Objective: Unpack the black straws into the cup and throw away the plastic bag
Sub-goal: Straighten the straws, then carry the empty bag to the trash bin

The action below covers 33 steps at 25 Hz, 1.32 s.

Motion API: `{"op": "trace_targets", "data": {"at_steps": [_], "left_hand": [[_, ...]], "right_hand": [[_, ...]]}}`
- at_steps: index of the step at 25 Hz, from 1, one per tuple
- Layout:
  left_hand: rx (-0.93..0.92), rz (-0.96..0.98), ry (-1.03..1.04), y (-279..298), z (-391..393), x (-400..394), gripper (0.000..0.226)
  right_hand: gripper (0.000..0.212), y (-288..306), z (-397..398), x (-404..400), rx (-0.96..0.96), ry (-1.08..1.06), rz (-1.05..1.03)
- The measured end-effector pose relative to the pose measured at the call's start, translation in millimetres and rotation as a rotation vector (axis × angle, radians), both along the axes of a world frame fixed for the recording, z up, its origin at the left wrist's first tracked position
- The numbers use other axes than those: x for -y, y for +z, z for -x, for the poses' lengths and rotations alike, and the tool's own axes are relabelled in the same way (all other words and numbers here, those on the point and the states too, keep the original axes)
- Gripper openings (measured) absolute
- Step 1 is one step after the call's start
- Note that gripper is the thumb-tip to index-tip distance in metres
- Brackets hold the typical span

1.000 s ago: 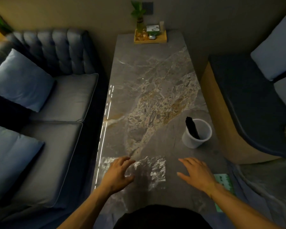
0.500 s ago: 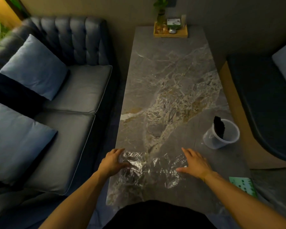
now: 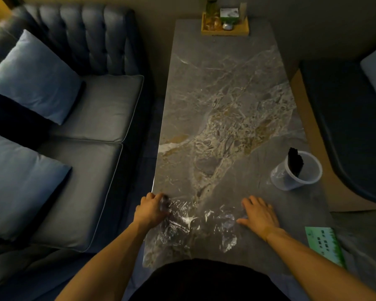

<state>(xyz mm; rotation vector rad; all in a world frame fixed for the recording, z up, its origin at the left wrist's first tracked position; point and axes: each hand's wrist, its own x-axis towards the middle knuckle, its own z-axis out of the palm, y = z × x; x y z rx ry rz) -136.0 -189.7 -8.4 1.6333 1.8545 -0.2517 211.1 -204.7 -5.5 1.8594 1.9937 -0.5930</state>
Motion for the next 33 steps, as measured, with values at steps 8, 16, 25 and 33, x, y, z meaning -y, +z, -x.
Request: {"op": "trace_targets", "data": {"at_steps": [8,16,25,33], "left_hand": [[-0.067,-0.034,-0.074,2,-4,4,0.051],[0.065,0.009,0.010,1,7,5,0.014],[0.691,0.015,0.441,5,19,7,0.020],[1.057,0.176,0.733,12,-17,-16,0.018]], "right_hand": [[0.027,-2,-18,7,-0.323,-0.276,0.110],[0.033,-10,-7,18,-0.339,-0.257,0.050],[0.017,8,-11,21,-0.841,-0.712,0.192],[0.013,36,-31,63,-1.280,-1.260,0.115]]}}
